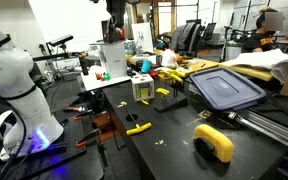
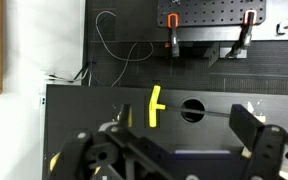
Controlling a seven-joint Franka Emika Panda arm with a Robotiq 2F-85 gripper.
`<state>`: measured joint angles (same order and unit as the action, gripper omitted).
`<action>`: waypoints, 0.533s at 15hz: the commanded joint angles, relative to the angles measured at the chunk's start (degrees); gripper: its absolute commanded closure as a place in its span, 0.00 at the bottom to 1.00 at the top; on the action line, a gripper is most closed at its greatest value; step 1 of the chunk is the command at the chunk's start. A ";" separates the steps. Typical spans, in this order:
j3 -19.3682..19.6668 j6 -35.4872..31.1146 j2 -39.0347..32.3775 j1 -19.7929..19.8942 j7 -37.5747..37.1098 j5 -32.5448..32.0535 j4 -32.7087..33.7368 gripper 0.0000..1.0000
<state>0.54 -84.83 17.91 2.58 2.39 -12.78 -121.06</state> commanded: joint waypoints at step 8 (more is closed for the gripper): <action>0.05 -1.27 -6.82 -1.62 -5.64 6.34 0.37 0.00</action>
<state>0.48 -85.39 12.74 0.96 -1.21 -8.77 -121.06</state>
